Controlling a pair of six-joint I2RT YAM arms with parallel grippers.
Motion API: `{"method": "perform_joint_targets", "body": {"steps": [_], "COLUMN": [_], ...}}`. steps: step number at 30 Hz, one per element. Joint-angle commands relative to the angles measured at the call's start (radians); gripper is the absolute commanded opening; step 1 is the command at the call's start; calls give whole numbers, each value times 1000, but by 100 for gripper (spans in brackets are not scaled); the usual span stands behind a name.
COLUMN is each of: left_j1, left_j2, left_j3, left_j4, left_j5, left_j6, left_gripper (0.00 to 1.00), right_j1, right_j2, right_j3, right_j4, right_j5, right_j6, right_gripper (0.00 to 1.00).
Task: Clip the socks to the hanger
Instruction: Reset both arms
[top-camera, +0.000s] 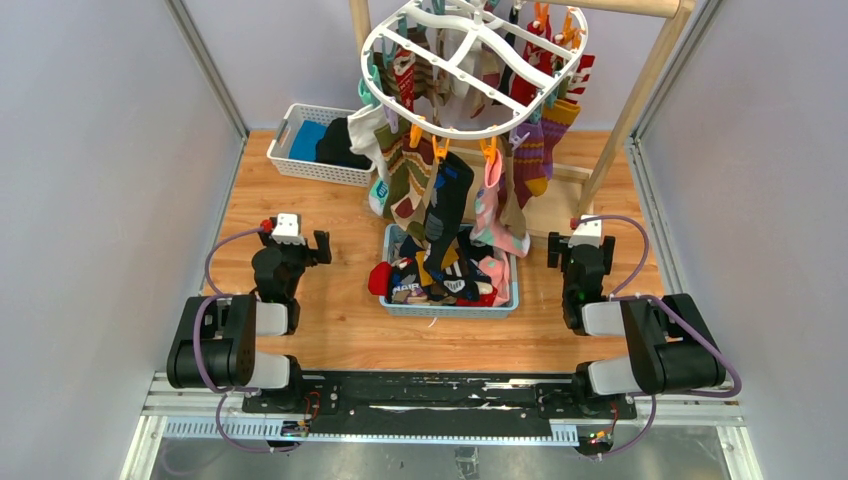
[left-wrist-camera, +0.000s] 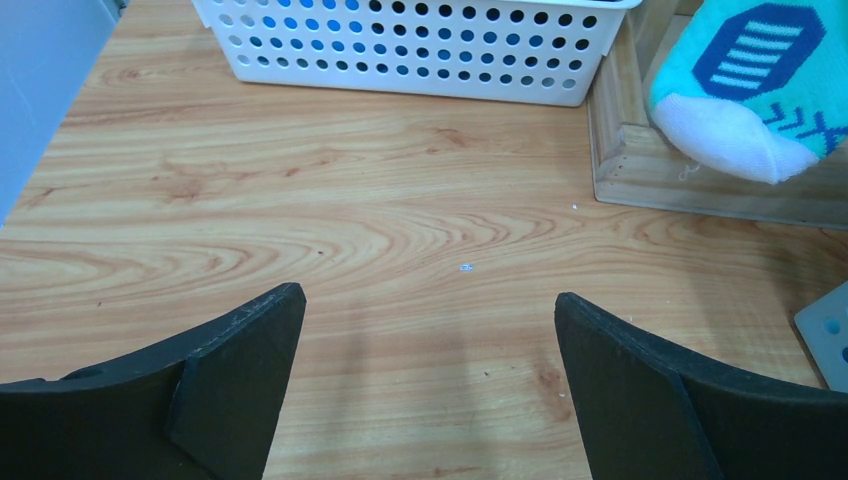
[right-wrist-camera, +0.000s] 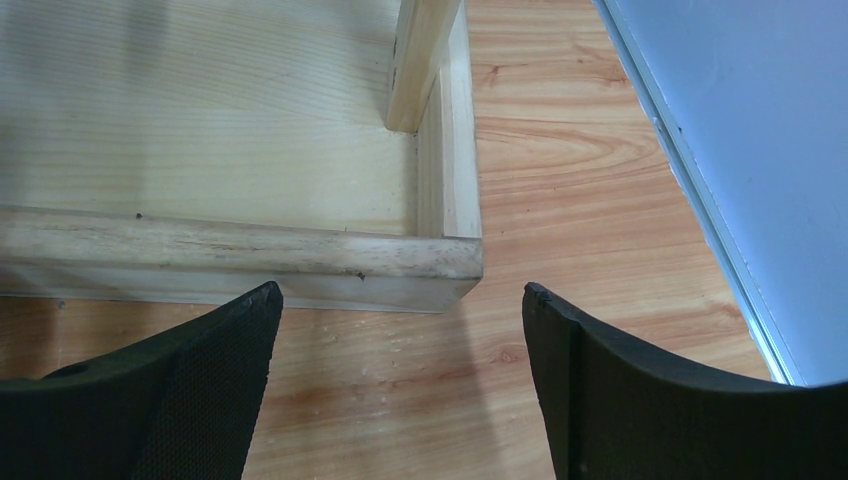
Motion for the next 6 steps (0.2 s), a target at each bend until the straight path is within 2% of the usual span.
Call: {"method": "perform_joint_targets", "body": {"steps": [1,6], "left_j1": [-5,-5], "left_j2": [3,3], "left_j3": [7,7], "left_j4": [25,25], "left_j5": [-19,-19], "left_j6": [17,17], "left_gripper": [100,100], "right_j1": [-22,-33], "right_j2": [16,11], "right_j3": [26,26], "right_j4": [13,2], "right_j5": [-19,-44], "right_j6": [0,4], "right_gripper": [88,88]}}
